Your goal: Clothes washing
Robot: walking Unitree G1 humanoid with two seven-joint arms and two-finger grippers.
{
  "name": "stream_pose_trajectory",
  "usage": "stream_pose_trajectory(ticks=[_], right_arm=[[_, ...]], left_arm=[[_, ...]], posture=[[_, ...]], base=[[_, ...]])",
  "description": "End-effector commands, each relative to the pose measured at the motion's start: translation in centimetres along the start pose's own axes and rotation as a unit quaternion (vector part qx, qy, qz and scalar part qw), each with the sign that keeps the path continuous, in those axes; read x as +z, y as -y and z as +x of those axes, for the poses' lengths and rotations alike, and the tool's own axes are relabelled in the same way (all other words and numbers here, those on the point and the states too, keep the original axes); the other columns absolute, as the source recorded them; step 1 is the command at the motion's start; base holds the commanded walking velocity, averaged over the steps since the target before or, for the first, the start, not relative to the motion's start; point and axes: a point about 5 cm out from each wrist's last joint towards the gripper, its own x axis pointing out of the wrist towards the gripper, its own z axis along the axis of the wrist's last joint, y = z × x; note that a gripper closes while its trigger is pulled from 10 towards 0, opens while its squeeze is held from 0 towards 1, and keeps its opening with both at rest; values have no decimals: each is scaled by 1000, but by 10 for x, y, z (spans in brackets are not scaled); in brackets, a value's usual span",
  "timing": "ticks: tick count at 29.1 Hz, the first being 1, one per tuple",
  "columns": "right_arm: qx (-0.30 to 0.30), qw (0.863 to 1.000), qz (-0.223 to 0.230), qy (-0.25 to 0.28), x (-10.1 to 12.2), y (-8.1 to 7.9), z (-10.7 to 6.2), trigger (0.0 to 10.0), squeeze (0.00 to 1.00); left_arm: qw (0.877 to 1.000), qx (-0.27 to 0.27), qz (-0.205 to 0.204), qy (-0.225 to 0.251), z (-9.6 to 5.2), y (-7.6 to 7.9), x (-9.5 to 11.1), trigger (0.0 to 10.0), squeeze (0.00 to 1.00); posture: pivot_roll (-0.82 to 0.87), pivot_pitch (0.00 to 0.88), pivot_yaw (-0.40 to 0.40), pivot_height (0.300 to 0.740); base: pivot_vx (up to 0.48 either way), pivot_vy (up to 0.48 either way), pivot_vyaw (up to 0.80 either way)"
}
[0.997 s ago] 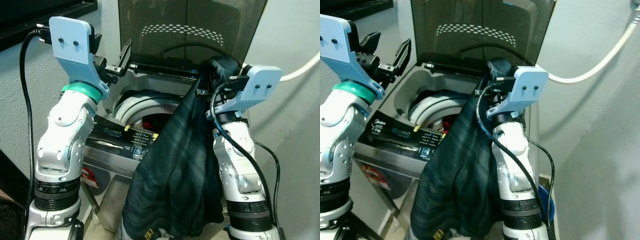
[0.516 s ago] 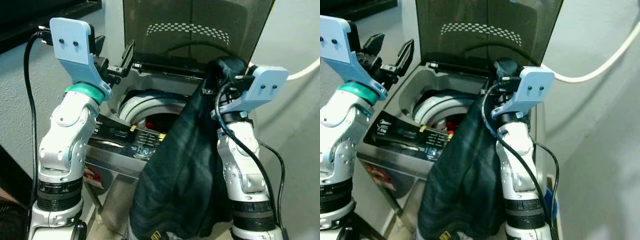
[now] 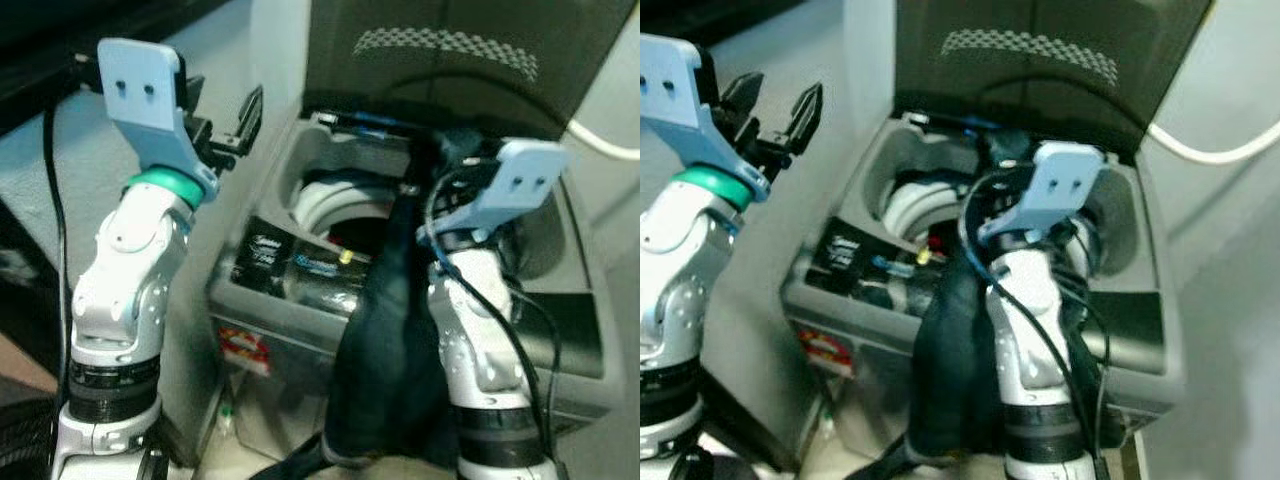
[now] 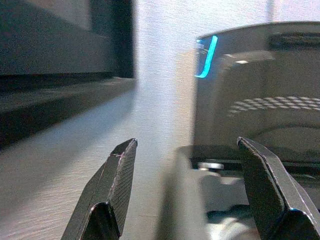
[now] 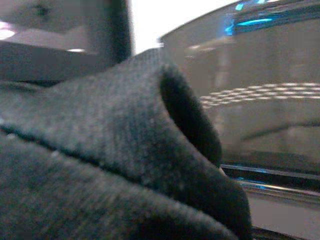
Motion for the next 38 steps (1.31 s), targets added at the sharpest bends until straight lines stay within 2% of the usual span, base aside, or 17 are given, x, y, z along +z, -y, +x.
stream_pose_trajectory(ticks=[1, 11, 13, 16, 18, 19, 21, 22, 24, 26, 28, 30, 31, 32, 33, 35, 38], right_arm=[[-7, 1000, -6, 9, 4, 4, 0, 10000, 0], [-6, 1000, -18, 9, 3, 5, 0, 10000, 0], [0, 998, -51, 24, 8, 8, 5, 10000, 0], [0, 998, -58, 30, 11, 9, 7, 10000, 0], [2, 996, -33, 78, 39, 14, 25, 10000, 0], [2, 996, -33, 78, 39, 14, 25, 10000, 0], [19, 991, 10, 133, 74, 14, 45, 10000, 0], [19, 991, 10, 133, 74, 14, 45, 10000, 0], [59, 982, 46, 171, 102, 8, 58, 10000, 0], [78, 978, 59, 185, 113, 5, 62, 10000, 0], [83, 977, 64, 188, 115, 4, 63, 10000, 0], [150, 961, 102, 207, 136, -7, 67, 10000, 0], [150, 961, 102, 207, 136, -7, 67, 10000, 0], [239, 934, 154, 215, 155, -19, 66, 10000, 0], [262, 926, 168, 212, 158, -22, 65, 10000, 0], [282, 919, 182, 208, 161, -25, 63, 10000, 0], [291, 915, 190, 207, 163, -26, 62, 10000, 0]], left_arm=[[1000, -6, -4, -8, 0, 4, -3, 10000, 0], [999, -35, 11, -30, -1, 9, -9, 10000, 0], [993, -114, 20, -32, -8, 18, -8, 10000, 0], [988, -147, 22, -32, -11, 22, -8, 10000, 0], [967, -248, -16, -57, -29, 34, -11, 10000, 0], [967, -248, -16, -57, -29, 34, -11, 10000, 0], [939, -320, -71, -102, -50, 42, -23, 10000, 0], [939, -320, -71, -102, -50, 42, -23, 10000, 0], [915, -364, -103, -140, -66, 48, -37, 10000, 0], [906, -381, -109, -151, -71, 50, -43, 10000, 0], [904, -384, -109, -153, -72, 50, -44, 10000, 0], [898, -385, -127, -169, -70, 53, -55, 10000, 0], [898, -385, -127, -169, -70, 53, -55, 10000, 0], [896, -387, -119, -183, -55, 53, -69, 10000, 0], [889, -396, -121, -194, -48, 54, -74, 10000, 0], [880, -405, -126, -213, -41, 53, -82, 10000, 0], [877, -407, -123, -225, -37, 52, -88, 10000, 0]], posture=[[124, 0, 23, 740], [128, 0, 24, 740], [129, 0, 26, 740], [129, 0, 26, 740], [125, 0, 31, 740], [125, 0, 31, 740], [121, 0, 33, 740], [121, 0, 33, 740], [112, 0, 33, 740], [110, 0, 32, 740], [109, 0, 31, 740], [98, 0, 20, 740], [98, 0, 20, 740], [89, 0, 12, 740], [79, 0, 12, 740], [69, 0, 17, 740], [69, 0, 17, 740]], base=[[0, 0, 0], [0, 0, 0], [0, 0, 0], [0, 0, 0], [0, 0, 0], [0, 0, 0], [0, 0, 0], [0, 0, 0], [0, 0, 0], [0, 0, 0], [0, 0, 0], [0, 0, 0], [0, 0, 0], [0, 0, 0], [0, 0, 0], [0, 0, 0], [0, 0, 0]])
